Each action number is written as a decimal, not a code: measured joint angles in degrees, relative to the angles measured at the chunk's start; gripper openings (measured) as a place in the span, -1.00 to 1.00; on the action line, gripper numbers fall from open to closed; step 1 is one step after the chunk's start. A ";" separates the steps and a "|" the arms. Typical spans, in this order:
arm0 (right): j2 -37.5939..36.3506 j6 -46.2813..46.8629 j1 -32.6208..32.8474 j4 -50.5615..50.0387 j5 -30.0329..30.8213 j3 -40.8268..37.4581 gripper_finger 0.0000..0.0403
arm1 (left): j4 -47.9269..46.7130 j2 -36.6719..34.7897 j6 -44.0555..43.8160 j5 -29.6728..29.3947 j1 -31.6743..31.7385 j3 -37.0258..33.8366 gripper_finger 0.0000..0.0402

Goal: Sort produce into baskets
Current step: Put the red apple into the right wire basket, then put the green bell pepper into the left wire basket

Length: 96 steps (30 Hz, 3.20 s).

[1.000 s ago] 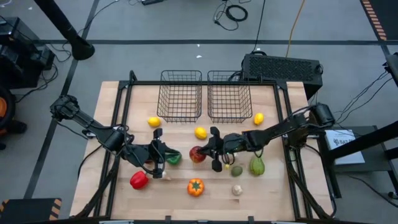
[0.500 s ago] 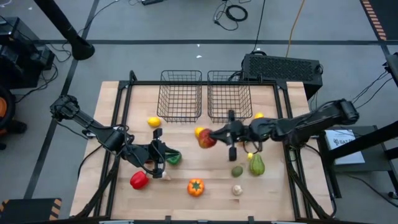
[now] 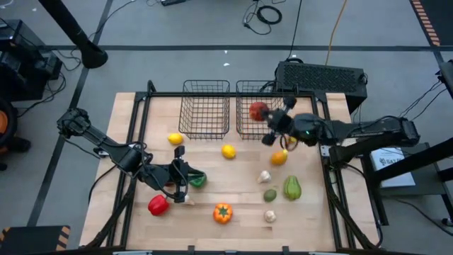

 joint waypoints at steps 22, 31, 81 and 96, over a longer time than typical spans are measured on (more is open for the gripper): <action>24.00 12.54 -34.99 3.89 -14.56 -0.07 -0.95 | 1.94 0.00 1.83 -1.04 0.25 0.00 -0.84; 29.95 14.71 -36.17 5.96 -14.50 -0.07 -0.94 | 1.94 0.00 1.49 -1.04 0.25 0.00 -0.84; 4.99 30.11 21.97 -16.85 -25.94 -0.08 -0.01 | -19.57 0.81 -29.60 1.56 -2.09 -0.02 -0.84; 18.05 18.41 22.22 -4.51 -23.10 -0.11 -0.01 | -19.35 15.42 -28.03 -6.57 -4.25 0.00 -0.37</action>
